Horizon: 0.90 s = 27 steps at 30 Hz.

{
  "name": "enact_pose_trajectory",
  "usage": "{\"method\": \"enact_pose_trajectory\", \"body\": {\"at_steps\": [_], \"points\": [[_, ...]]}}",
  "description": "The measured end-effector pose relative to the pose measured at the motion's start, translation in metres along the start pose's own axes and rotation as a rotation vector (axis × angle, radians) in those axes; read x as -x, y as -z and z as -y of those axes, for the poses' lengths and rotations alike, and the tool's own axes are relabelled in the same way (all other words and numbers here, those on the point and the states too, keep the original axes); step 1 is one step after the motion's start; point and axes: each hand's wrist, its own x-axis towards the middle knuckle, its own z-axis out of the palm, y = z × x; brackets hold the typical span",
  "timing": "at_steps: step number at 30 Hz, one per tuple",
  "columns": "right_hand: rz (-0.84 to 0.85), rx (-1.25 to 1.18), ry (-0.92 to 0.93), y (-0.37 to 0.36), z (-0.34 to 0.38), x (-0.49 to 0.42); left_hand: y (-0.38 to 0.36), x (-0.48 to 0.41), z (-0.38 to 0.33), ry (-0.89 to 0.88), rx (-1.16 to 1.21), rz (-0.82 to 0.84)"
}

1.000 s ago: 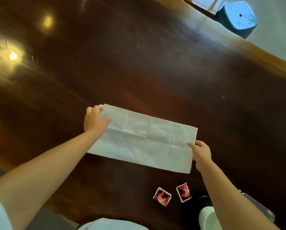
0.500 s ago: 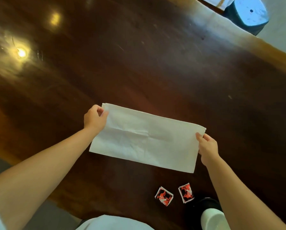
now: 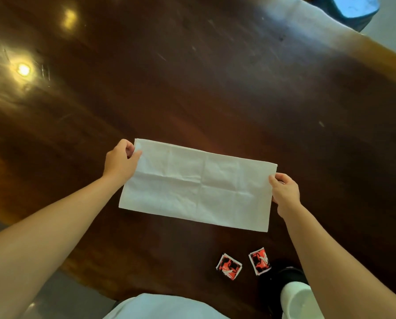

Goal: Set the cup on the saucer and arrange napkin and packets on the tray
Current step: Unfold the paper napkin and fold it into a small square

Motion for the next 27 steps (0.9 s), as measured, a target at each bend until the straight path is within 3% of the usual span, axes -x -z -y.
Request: {"method": "enact_pose_trajectory", "body": {"at_steps": [8,21,24,27], "points": [[-0.062,0.215,-0.041,-0.004,-0.03,0.029,0.0,0.024,0.021,0.008,-0.089,-0.059],[-0.011,0.394,-0.273,-0.012,-0.08,0.064,-0.004,0.086,0.052,0.125,-0.37,0.096],[0.084,0.285,-0.322,-0.003,-0.088,0.065,-0.005,0.093,0.054,0.18,-0.349,0.11],[0.113,0.222,-0.259,0.011,-0.087,0.069,-0.006,0.096,0.058,0.23,-0.211,0.117]]}}
